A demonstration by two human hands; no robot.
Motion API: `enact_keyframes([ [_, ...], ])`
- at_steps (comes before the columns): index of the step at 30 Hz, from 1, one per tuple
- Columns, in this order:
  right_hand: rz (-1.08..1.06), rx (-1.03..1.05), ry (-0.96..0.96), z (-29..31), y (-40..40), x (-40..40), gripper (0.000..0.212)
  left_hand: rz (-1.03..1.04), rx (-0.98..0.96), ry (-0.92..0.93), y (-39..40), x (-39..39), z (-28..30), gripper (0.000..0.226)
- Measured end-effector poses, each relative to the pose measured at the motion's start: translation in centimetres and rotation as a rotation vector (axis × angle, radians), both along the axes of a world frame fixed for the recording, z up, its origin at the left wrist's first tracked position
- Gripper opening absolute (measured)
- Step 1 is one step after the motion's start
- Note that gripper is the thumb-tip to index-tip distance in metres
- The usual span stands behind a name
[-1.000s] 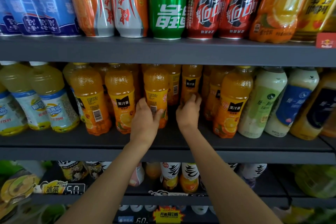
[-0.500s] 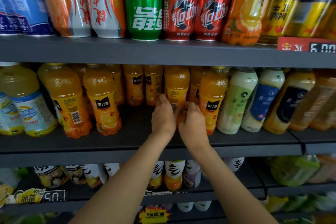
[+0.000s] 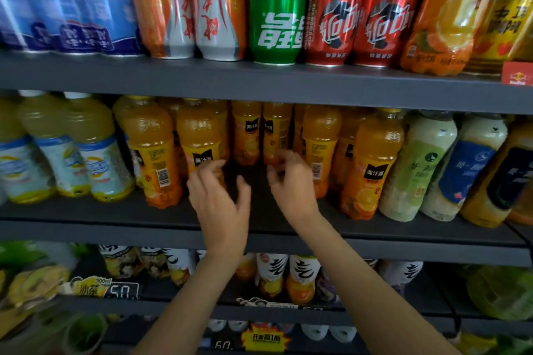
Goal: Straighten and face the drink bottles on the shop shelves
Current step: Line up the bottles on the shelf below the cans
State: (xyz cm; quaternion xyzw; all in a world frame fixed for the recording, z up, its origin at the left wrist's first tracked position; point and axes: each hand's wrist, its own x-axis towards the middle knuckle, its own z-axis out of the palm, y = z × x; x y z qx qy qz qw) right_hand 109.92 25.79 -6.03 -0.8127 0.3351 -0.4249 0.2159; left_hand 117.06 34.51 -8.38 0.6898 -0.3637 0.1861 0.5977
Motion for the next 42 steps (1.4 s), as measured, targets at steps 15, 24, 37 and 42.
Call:
enact_keyframes([
  [15,-0.428,0.456,0.071,0.4,-4.7,9.7,0.049,0.008,0.432,0.056,1.6,7.3,-1.2,0.062],
  [24,-0.423,0.365,-0.021,-0.6,-3.2,8.6,0.049,-0.023,0.397,0.05,1.7,7.4,-1.4,0.061],
  [37,-0.133,0.3,0.103,-1.0,1.1,-0.9,0.056,-0.235,0.425,0.108,0.2,4.5,-1.0,0.062],
  [42,-0.239,0.263,0.221,0.1,1.8,-1.2,0.072,-0.262,0.458,0.123,-0.2,3.8,-0.6,0.06],
])
